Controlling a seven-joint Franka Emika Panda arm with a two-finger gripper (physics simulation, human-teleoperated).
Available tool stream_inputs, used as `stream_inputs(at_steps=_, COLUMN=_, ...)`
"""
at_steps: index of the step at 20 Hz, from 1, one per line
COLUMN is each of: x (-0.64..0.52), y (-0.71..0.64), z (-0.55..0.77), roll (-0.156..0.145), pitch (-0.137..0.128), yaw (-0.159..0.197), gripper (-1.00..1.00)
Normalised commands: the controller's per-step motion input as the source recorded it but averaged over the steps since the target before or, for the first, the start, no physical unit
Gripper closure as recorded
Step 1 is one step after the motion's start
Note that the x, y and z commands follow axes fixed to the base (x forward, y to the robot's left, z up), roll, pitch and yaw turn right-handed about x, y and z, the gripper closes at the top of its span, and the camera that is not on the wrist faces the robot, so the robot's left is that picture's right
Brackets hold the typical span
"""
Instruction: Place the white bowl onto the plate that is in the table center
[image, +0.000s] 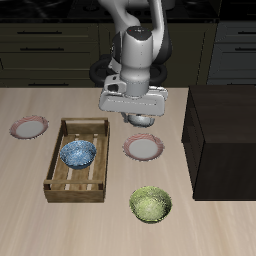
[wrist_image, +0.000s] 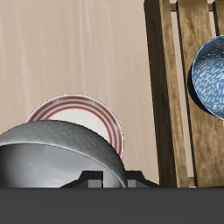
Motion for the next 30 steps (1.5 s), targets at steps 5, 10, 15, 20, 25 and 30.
stream_inputs(at_steps=5, x=0.02, y=0.10, z=-0.30, roll=0.009, pitch=0.031, yaw=0.007, gripper=1.00)
stream_inputs(at_steps=10, x=0.04, y=0.01, z=-0.29, roll=-0.009, pitch=0.022, yaw=0.017, gripper=1.00)
stream_inputs(at_steps=15, x=0.05, y=0.06, z=-0.25, roll=-0.005, pitch=0.025, yaw=0.017, gripper=1.00)
stream_inputs(at_steps=20, x=0.01, y=0.16, z=-0.25, roll=0.029, pitch=0.050, yaw=0.066, gripper=-1.00)
stream_inputs(at_steps=25, x=-0.13, y=0.02, z=0.00, roll=-0.007, pitch=0.005, yaw=-0.005, gripper=-1.00)
stream_inputs(at_steps=30, x=-0.11, y=0.02, z=0.08, roll=0.014, pitch=-0.010, yaw=0.001, gripper=-1.00)
